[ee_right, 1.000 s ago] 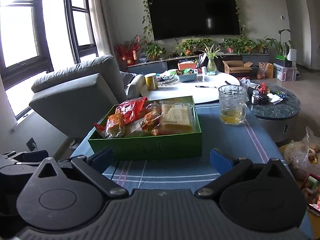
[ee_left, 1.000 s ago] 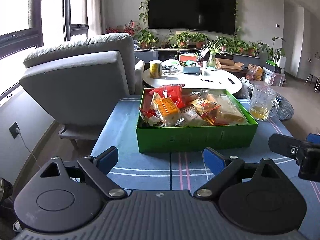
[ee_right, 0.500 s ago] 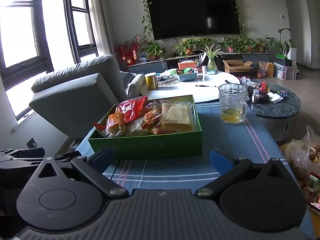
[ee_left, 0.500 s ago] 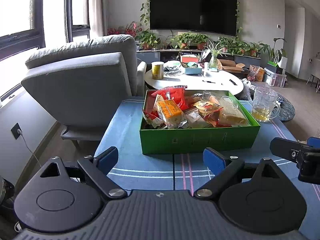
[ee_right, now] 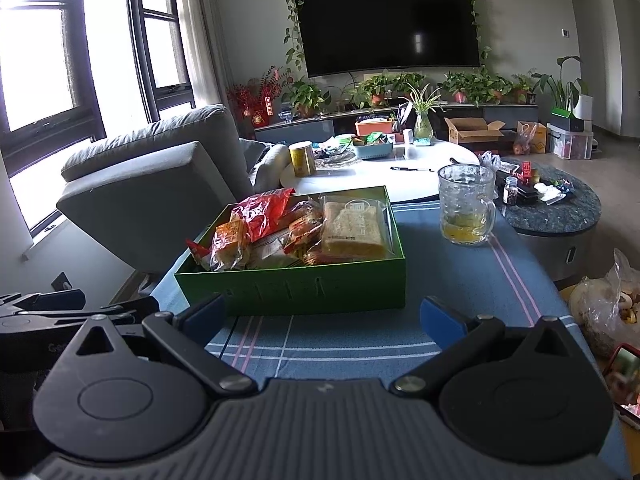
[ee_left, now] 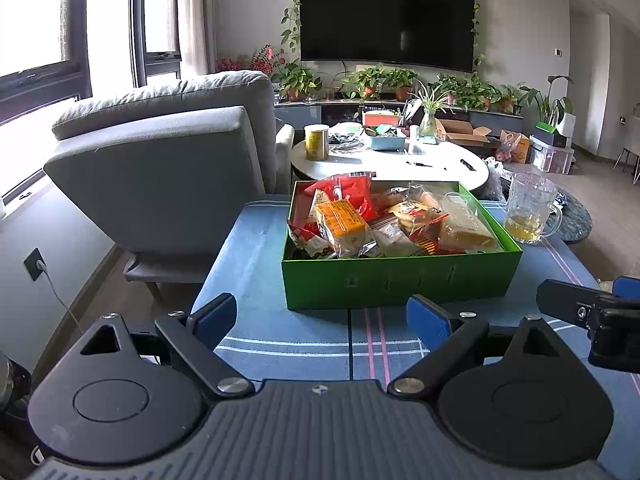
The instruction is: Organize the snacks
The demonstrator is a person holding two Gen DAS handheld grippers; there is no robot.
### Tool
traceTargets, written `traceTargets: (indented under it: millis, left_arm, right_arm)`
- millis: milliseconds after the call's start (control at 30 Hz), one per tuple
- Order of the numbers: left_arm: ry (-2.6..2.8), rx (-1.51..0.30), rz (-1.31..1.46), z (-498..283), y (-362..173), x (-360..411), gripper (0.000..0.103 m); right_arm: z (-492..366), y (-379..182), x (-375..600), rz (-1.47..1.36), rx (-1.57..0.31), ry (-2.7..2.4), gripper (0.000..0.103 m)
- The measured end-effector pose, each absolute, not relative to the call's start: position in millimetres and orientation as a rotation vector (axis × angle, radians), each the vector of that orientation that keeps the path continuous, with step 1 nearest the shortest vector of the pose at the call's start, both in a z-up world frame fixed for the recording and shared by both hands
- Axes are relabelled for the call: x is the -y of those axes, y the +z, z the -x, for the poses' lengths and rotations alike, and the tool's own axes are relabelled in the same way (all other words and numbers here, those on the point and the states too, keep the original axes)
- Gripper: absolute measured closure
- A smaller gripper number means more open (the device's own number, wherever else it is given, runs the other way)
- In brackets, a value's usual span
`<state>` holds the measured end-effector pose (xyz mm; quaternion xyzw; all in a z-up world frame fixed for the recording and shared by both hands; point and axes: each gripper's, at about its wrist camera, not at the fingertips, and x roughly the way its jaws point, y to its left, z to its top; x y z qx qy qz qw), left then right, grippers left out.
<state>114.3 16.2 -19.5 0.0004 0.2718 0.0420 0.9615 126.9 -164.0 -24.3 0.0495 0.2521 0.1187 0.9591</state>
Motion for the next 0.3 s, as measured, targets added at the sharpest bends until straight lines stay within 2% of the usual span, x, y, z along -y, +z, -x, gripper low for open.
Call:
traceTargets:
  millis: [300]
  left_arm:
    - [0.088, -0.55, -0.015, -114.9, -20.5, -13.2, 0.012]
  right_arm:
    - [-126.7, -25.0, 163.1, -0.103, -0.513, 0.241, 0.025]
